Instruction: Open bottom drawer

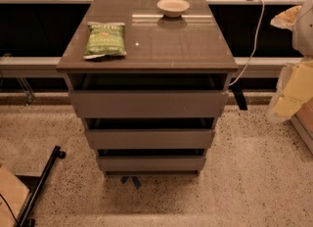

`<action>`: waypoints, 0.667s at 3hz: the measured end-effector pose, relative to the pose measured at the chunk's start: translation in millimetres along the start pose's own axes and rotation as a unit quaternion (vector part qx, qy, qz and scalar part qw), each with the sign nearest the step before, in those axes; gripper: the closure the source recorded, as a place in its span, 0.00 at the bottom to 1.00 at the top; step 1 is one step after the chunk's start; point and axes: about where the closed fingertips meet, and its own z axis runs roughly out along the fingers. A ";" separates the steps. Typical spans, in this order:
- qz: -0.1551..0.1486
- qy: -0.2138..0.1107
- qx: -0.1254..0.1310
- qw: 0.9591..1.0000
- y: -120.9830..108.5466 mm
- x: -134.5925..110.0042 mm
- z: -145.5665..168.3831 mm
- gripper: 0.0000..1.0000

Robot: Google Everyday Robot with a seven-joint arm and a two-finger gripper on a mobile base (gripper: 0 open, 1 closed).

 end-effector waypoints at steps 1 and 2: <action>0.008 -0.006 0.003 1.000 -0.4 19.3 35.1 0.00; 0.009 -0.009 0.009 1.000 -2.7 19.6 39.0 0.00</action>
Offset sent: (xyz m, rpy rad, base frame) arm 0.0109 -0.0119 -0.0331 0.0158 -0.0059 -0.0098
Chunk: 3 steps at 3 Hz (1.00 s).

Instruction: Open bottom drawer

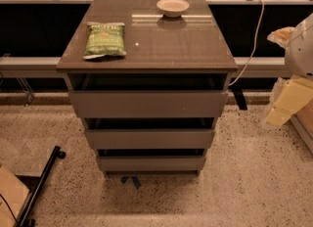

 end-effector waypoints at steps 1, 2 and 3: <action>-0.012 0.028 -0.014 0.999 4.6 0.5 0.1 0.00; -0.015 0.032 -0.038 0.999 20.5 -0.9 29.8 0.00; -0.019 0.038 -0.043 0.998 34.6 2.0 80.3 0.00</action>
Offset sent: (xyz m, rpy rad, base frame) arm 0.0035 0.0279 -0.0886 -0.0449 0.1352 0.0413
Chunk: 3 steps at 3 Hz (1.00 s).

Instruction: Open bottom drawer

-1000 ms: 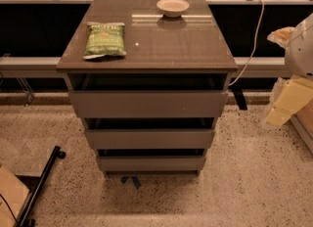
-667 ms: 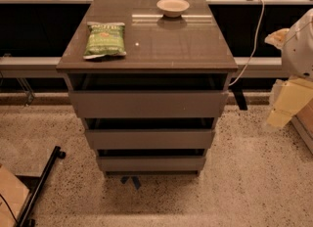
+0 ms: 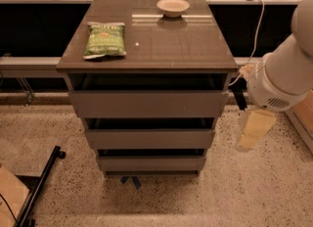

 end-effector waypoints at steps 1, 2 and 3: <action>0.007 -0.006 -0.003 1.000 5.3 0.0 51.2 0.00; 0.007 -0.006 -0.003 1.000 5.3 0.0 51.3 0.00; 0.010 0.002 -0.004 1.000 19.7 -3.0 66.8 0.00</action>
Offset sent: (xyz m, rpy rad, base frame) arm 0.0105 0.0061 -0.0422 0.0134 0.0099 -0.0060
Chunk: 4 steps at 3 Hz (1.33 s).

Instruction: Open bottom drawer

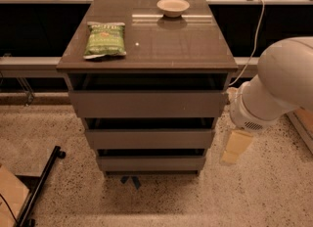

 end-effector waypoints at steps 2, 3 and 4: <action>0.003 -0.063 -0.009 0.998 19.4 -11.9 91.1 0.00; 0.017 -0.092 -0.032 0.995 16.9 -18.1 147.9 0.00; 0.021 -0.093 -0.043 0.995 22.3 -15.7 159.9 0.00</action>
Offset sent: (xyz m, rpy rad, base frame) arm 0.0387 0.0429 -0.1500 0.2364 -0.0219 0.0621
